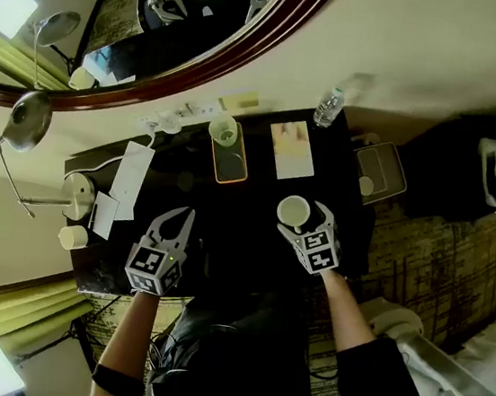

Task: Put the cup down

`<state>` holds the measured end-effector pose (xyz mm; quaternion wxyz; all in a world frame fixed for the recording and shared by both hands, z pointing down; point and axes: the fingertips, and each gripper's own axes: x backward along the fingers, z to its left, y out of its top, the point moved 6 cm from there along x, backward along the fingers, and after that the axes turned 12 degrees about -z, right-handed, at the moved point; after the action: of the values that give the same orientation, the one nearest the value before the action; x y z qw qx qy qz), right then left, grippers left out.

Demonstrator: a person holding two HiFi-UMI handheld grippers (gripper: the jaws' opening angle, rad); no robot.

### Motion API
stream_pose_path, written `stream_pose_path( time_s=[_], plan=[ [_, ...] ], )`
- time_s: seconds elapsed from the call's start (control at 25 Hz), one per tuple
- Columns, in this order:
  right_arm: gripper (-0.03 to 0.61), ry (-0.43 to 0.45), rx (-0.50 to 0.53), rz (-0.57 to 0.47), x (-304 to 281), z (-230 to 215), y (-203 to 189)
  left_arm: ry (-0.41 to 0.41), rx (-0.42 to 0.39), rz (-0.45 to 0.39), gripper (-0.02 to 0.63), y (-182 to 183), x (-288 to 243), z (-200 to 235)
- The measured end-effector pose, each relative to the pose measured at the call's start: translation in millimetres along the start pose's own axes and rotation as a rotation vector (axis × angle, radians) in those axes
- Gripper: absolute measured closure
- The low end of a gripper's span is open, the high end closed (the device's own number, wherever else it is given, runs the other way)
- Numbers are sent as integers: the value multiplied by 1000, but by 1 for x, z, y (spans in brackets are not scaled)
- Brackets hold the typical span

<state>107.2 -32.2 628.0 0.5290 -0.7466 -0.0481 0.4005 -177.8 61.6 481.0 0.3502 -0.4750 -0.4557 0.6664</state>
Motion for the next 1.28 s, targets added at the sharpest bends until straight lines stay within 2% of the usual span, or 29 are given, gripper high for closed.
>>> stream_pose_path(
  time_s=[0.2,0.32,0.44,0.6,0.72,0.96,1.28],
  plan=[
    [76,62,65,-21,-16,2,-3,16,-2,19,608,-11,-3,-1],
    [145,114,121,-43,-19,6,-2,17,5,25,608,-11,-8,-9],
    [149,135,142,-62,-20,5,-1,11,-7,27,608,-19,-10,-9],
    [150,171,169,-69,-20,6,0,45,23,27,608,-19,-10,-13],
    [152,216,190,-79,-22,10,5,39,2,38,608,-31,-8,-9],
    [152,283,219,-104,-36,17,28,72,21,42,608,-35,-5,-6],
    [152,364,294,-146,-76,29,79,64,-3,39,608,-38,-4,-2]
  ],
)
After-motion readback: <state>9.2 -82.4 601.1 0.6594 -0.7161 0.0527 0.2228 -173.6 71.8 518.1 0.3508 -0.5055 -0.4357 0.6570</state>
